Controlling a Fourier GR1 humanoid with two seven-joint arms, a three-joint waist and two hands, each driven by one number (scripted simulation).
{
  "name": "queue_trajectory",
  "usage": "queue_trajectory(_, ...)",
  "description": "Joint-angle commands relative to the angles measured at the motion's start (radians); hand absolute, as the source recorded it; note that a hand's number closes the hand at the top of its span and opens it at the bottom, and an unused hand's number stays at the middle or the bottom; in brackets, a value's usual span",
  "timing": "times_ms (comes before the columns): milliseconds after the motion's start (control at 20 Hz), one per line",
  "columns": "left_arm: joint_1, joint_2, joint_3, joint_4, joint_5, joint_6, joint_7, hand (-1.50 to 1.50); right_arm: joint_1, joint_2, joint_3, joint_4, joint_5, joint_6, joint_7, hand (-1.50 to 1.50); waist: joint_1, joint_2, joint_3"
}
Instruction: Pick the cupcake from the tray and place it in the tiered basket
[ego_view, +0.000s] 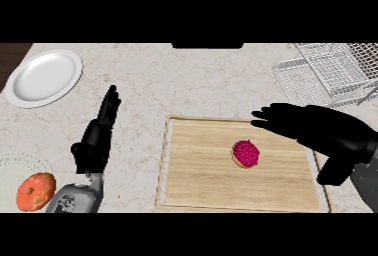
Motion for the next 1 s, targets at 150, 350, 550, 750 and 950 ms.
queue_trajectory(150,-0.035,-0.043,-0.001,0.023,-0.037,0.001,0.012,0.00,-0.050,0.060,0.010,0.075,0.025,0.018,-0.070,-1.50,0.000,0.000,0.000)
queue_trajectory(350,0.040,0.012,0.046,-0.053,0.002,-0.061,0.019,0.00,-0.068,0.082,0.023,0.149,0.070,-0.020,-0.101,-1.50,0.005,0.000,0.000)
queue_trajectory(550,-0.034,-0.024,0.072,0.071,-0.006,-0.051,-0.049,0.00,0.015,0.056,0.028,-0.035,0.033,0.096,-0.042,-1.50,-0.008,-0.001,-0.001)
queue_trajectory(750,0.008,-0.044,0.043,0.017,-0.048,-0.039,-0.005,0.00,-0.001,0.120,0.040,0.062,0.080,0.044,-0.050,-1.50,-0.002,-0.001,0.000)
queue_trajectory(950,0.027,-0.035,0.055,-0.060,-0.032,-0.068,0.035,0.00,0.022,0.151,0.068,0.048,0.114,0.037,-0.025,-1.50,-0.002,-0.001,0.000)
